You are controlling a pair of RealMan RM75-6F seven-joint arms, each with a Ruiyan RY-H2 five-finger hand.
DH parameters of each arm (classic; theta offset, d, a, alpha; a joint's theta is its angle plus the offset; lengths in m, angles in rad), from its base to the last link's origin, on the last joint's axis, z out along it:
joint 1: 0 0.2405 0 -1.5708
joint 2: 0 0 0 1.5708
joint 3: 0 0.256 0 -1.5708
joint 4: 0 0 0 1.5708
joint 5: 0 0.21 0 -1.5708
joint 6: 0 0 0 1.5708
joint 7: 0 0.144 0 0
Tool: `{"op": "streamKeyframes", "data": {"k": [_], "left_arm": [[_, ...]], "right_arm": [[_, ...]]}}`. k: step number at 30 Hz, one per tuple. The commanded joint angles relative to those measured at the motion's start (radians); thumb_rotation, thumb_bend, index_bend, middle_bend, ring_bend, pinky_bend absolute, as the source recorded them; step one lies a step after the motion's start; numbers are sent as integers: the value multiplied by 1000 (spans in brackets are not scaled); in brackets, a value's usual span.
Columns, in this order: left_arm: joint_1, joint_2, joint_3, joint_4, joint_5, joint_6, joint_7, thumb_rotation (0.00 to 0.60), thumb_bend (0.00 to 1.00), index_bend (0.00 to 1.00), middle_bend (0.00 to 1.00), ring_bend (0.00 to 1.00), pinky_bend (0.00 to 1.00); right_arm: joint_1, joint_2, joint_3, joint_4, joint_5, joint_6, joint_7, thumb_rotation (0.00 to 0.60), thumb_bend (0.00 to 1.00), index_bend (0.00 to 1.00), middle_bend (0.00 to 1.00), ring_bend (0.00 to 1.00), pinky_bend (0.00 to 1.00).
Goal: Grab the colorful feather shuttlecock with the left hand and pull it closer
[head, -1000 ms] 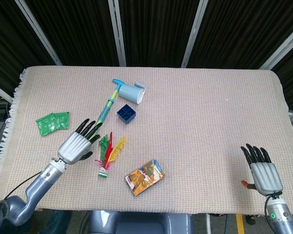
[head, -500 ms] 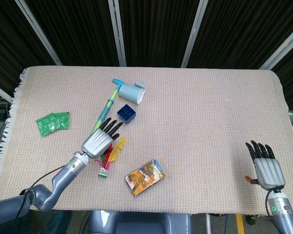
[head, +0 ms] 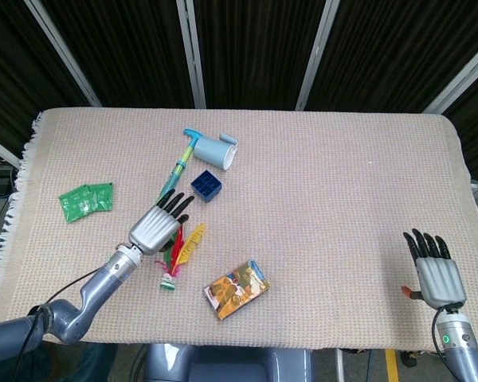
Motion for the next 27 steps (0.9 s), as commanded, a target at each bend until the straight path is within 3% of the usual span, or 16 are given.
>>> {"op": "streamKeyframes", "data": {"k": [1,15,19,23,27], "left_arm": [[-7,8,0,-6,-32,-10,34,565,229,318,0,0,0],[-67,-65,9,58,-133,-64,86,568,230,346,0,0,0],[-76,-78,18,69,-137,-64,80,565,251,477,0,0,0],[-78,-75,29,68,-115,-45,58,568,367,652,0,0,0],[-74,-57,40,52,-87,-24,15,565,464,743,0,0,0]], "right_arm": [[0,-2,1,2,4,0,-5,600,39,0,0,0,0],[2,-5,-1,8,4,4,-3,600,40,0,0,0,0],[3,-5,0,10,5,4,-4,600,40,0,0,0,0],[2,-6,1,12,10,6,-8,600,41,0,0,0,0],[3,-10,2,17,18,4,-14,600,44,0,0,0,0]]}}
